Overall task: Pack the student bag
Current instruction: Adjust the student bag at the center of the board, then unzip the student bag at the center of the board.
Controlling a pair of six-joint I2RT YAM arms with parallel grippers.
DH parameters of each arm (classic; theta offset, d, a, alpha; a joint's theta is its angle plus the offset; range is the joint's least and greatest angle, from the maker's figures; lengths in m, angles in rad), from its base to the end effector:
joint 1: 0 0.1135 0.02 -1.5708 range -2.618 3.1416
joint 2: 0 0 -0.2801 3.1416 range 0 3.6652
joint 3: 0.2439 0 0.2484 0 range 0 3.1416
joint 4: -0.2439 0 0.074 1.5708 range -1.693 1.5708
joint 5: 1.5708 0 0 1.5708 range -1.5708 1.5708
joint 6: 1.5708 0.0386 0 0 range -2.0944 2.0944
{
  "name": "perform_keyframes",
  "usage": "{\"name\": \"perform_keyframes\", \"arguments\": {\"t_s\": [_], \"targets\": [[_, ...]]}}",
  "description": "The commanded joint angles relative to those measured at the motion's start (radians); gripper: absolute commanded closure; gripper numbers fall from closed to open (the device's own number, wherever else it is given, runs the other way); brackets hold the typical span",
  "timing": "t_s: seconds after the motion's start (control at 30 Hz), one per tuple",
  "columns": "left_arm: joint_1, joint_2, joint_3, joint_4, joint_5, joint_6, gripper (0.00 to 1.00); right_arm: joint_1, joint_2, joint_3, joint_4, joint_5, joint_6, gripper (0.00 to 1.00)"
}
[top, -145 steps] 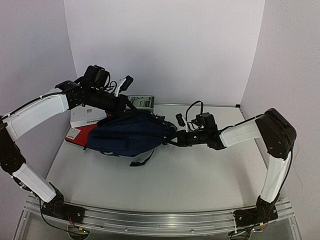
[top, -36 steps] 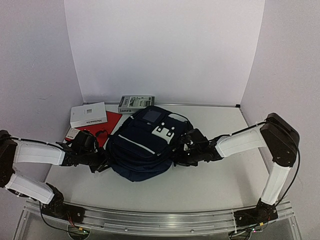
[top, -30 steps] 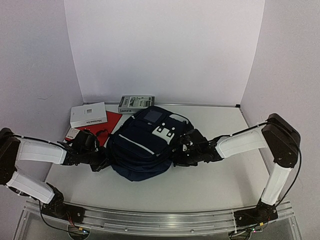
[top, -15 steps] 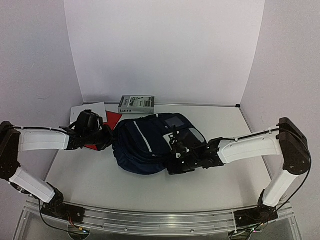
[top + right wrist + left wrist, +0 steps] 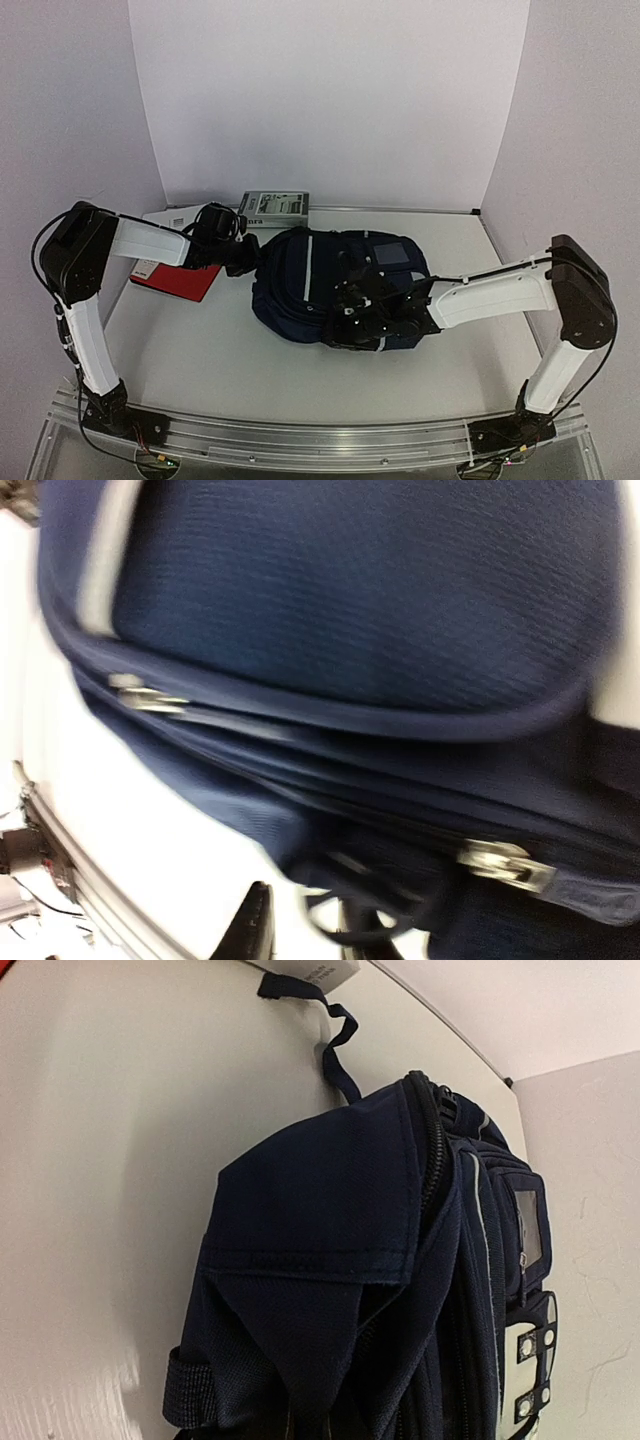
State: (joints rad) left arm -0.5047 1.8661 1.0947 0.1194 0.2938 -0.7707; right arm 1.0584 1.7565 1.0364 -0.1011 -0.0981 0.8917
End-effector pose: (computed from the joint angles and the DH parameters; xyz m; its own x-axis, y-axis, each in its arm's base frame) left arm 0.3485 -0.2053 0.1891 -0.8438 -0.2956 -0.4478 0.1066 0.7256 -0.6798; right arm 0.1777 0.3235 0.1926 -0.9258 -0.0663 -0.3722 -0.2861 0.7663 0.5752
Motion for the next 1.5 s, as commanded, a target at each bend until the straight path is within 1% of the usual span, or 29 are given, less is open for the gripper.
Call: {"name": "perform_keyframes", "arguments": {"t_s": [0.0, 0.13, 0.2, 0.23, 0.3, 0.37, 0.4, 0.47, 0.53, 0.67, 0.83, 0.97, 1.07, 1.13, 1.17, 1.27, 1.3, 1.33, 1.37, 1.47], "targets": [[0.016, 0.071, 0.160, 0.115, 0.127, 0.164, 0.94, 0.010, -0.076, 0.056, 0.145, -0.022, -0.001, 0.66], [0.055, 0.163, 0.291, 0.078, 0.214, 0.242, 0.83, 0.008, -0.137, 0.044, 0.085, 0.034, -0.049, 0.53], [0.063, 0.173, 0.339, 0.026, 0.209, 0.292, 0.71, 0.008, -0.160, 0.056, 0.001, 0.098, -0.105, 0.46], [0.065, 0.168, 0.355, 0.001, 0.191, 0.328, 0.62, 0.007, -0.170, 0.070, -0.038, 0.139, -0.150, 0.41], [0.070, 0.138, 0.375, -0.060, 0.143, 0.380, 0.48, 0.008, -0.174, 0.093, -0.116, 0.158, -0.250, 0.34], [0.073, 0.101, 0.379, -0.113, 0.080, 0.416, 0.32, 0.008, -0.162, 0.113, -0.176, 0.177, -0.364, 0.30], [0.073, 0.076, 0.374, -0.144, 0.050, 0.430, 0.26, 0.008, -0.154, 0.119, -0.210, 0.189, -0.409, 0.29], [0.074, 0.025, 0.341, -0.182, -0.002, 0.444, 0.18, 0.010, -0.132, 0.126, -0.265, 0.207, -0.483, 0.24], [0.073, -0.036, 0.279, -0.187, -0.020, 0.434, 0.12, 0.011, -0.104, 0.133, -0.309, 0.230, -0.541, 0.22], [0.071, -0.158, 0.127, -0.162, 0.010, 0.351, 0.06, 0.018, -0.039, 0.155, -0.371, 0.275, -0.613, 0.18], [0.069, -0.299, -0.058, -0.123, 0.055, 0.261, 0.05, 0.042, 0.027, 0.175, -0.405, 0.309, -0.678, 0.18], [0.060, -0.374, -0.126, -0.133, 0.073, 0.238, 0.04, 0.058, 0.083, 0.190, -0.423, 0.374, -0.695, 0.19], [0.029, -0.419, -0.165, -0.145, 0.072, 0.227, 0.05, 0.061, 0.130, 0.207, -0.435, 0.470, -0.668, 0.24], [-0.004, -0.437, -0.186, -0.140, 0.062, 0.223, 0.05, 0.060, 0.156, 0.216, -0.435, 0.531, -0.647, 0.33], [-0.024, -0.441, -0.193, -0.139, 0.056, 0.220, 0.05, 0.060, 0.163, 0.220, -0.432, 0.552, -0.640, 0.44], [-0.099, -0.450, -0.212, -0.127, 0.034, 0.216, 0.06, 0.060, 0.167, 0.245, -0.420, 0.563, -0.624, 0.81], [-0.121, -0.454, -0.219, -0.114, 0.032, 0.215, 0.06, 0.060, 0.161, 0.254, -0.414, 0.550, -0.620, 0.91], [-0.139, -0.457, -0.230, -0.082, 0.040, 0.212, 0.07, 0.061, 0.149, 0.267, -0.408, 0.524, -0.616, 0.98], [-0.150, -0.464, -0.246, -0.055, 0.052, 0.209, 0.07, 0.061, 0.135, 0.275, -0.399, 0.513, -0.609, 1.00], [-0.181, -0.505, -0.317, 0.045, 0.082, 0.200, 0.09, 0.060, 0.095, 0.298, -0.376, 0.499, -0.566, 1.00]]}}
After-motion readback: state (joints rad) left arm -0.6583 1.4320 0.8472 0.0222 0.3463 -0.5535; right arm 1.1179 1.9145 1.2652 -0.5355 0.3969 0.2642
